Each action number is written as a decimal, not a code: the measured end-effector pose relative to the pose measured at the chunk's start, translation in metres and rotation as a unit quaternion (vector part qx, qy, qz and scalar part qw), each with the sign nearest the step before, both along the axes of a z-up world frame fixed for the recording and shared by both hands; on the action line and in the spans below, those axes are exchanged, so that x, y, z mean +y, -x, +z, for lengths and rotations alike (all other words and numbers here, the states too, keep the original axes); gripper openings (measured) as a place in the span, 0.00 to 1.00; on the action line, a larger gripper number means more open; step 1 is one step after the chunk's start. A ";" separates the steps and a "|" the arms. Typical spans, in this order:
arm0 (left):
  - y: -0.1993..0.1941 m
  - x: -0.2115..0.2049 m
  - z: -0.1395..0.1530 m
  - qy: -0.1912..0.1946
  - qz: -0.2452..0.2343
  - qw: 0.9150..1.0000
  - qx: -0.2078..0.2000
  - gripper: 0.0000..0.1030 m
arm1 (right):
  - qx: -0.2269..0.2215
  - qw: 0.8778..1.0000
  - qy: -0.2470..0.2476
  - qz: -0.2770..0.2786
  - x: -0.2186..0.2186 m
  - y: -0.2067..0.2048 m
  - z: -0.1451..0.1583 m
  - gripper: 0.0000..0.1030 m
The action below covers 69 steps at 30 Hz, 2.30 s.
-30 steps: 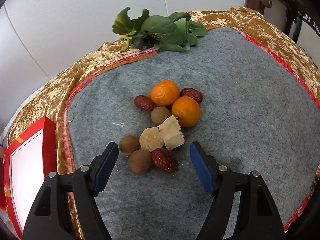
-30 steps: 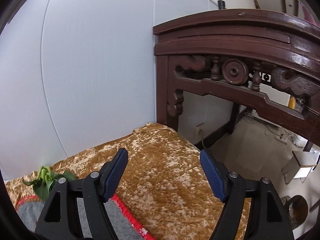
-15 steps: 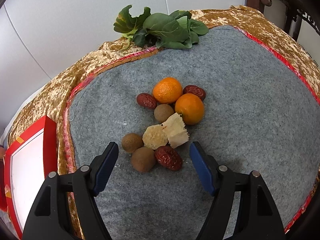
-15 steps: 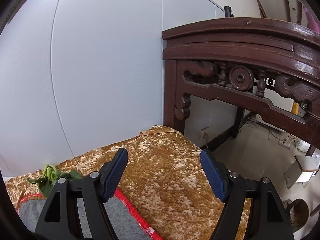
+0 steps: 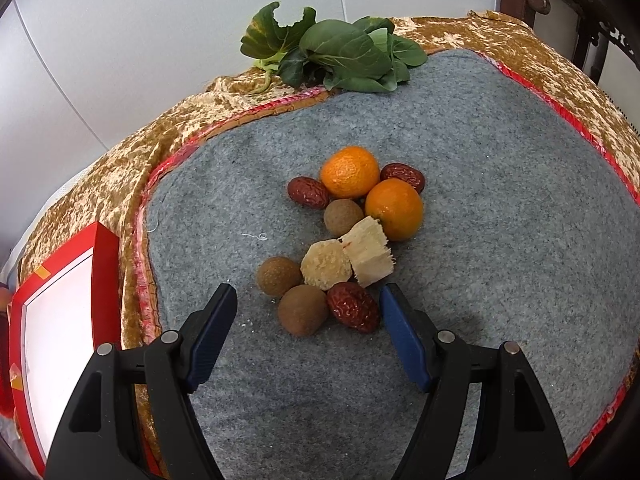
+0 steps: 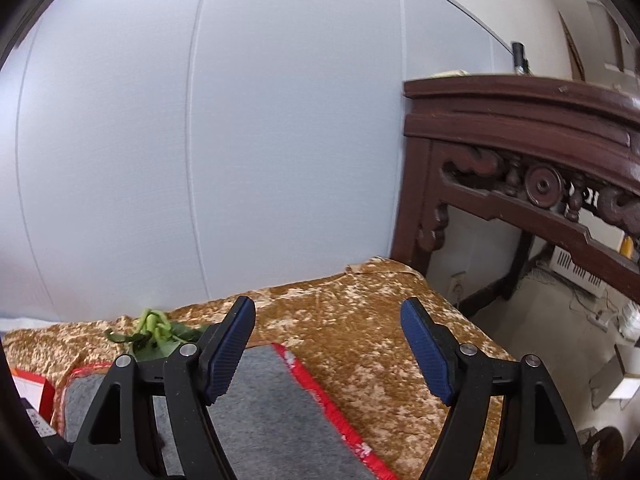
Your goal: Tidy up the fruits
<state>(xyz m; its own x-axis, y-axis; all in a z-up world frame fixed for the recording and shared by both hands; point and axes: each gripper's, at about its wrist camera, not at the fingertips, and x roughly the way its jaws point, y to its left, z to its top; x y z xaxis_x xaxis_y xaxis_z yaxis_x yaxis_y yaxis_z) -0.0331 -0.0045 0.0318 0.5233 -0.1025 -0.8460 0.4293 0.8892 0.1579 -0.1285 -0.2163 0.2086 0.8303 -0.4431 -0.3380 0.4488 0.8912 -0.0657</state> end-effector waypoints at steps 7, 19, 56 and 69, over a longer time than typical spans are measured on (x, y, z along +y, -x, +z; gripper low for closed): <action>0.000 0.004 -0.001 0.003 0.004 1.000 0.003 0.71 | 0.012 0.998 -0.005 0.062 0.036 0.000 0.003 0.75; -0.011 0.040 0.007 0.055 0.032 0.998 0.027 0.71 | 0.291 0.889 -0.195 0.295 0.076 -0.077 -0.101 0.77; 0.002 0.049 0.016 0.028 -0.020 0.999 0.029 0.69 | 0.377 0.836 -0.283 0.283 0.120 -0.120 -0.179 0.52; 0.007 0.029 0.023 0.053 -0.068 0.996 0.025 0.63 | 0.371 0.836 -0.286 0.285 0.121 -0.122 -0.181 0.47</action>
